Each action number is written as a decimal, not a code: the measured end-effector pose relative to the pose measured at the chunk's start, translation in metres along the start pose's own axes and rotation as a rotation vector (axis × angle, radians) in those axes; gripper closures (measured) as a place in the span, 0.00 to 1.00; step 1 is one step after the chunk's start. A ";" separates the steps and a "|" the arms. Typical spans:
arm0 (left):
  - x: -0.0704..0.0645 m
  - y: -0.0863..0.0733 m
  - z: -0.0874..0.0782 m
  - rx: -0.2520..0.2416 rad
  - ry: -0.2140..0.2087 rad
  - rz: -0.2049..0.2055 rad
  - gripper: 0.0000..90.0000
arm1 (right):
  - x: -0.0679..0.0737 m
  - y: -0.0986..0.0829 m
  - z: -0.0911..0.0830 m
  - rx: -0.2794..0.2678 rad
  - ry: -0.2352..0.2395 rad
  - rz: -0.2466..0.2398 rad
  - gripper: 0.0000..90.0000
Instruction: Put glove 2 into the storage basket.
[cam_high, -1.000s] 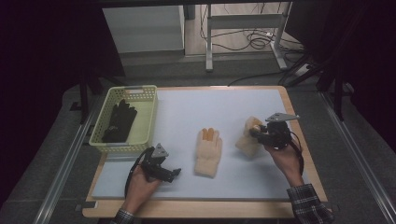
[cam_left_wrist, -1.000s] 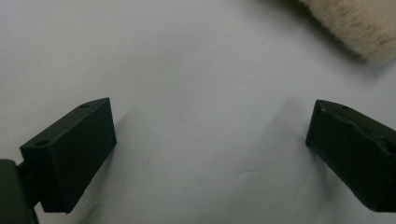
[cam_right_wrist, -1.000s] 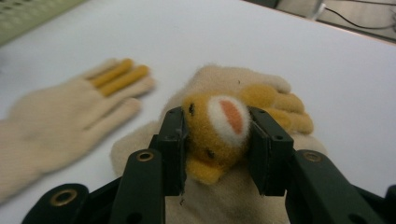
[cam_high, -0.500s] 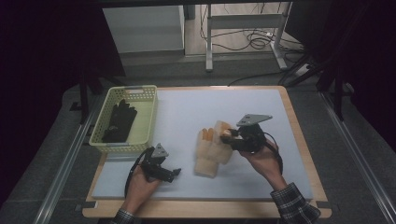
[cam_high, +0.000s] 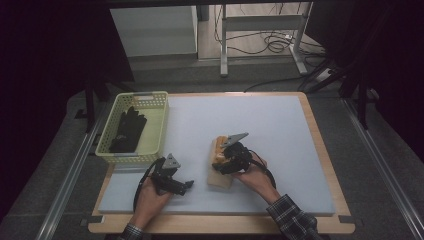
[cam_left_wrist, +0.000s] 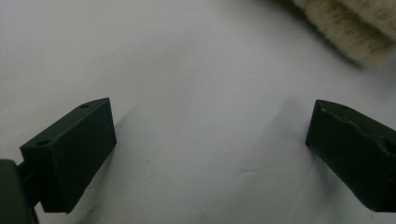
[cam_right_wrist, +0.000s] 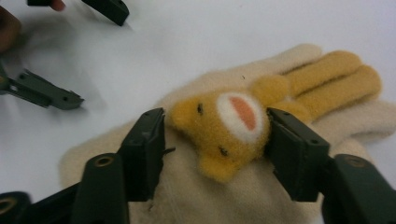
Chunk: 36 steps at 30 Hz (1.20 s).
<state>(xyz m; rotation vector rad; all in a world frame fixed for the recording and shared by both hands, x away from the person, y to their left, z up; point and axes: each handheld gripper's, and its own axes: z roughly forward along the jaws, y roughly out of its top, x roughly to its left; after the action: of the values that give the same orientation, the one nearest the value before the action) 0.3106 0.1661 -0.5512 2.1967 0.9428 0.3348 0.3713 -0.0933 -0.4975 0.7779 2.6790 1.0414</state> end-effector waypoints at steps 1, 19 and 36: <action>0.000 0.000 0.000 0.000 0.000 -0.001 0.02 | 0.000 0.001 -0.002 -0.004 0.002 0.004 0.40; 0.000 0.000 0.000 0.002 0.000 0.003 0.02 | -0.026 -0.029 -0.048 -0.080 -0.079 0.038 0.77; 0.000 0.000 0.000 0.002 -0.001 -0.001 0.02 | -0.004 -0.068 -0.022 -0.035 0.029 0.029 0.98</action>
<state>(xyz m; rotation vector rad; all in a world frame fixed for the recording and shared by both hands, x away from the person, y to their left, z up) 0.3105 0.1662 -0.5511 2.1982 0.9441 0.3317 0.3394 -0.1505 -0.5266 0.8029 2.6734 1.1120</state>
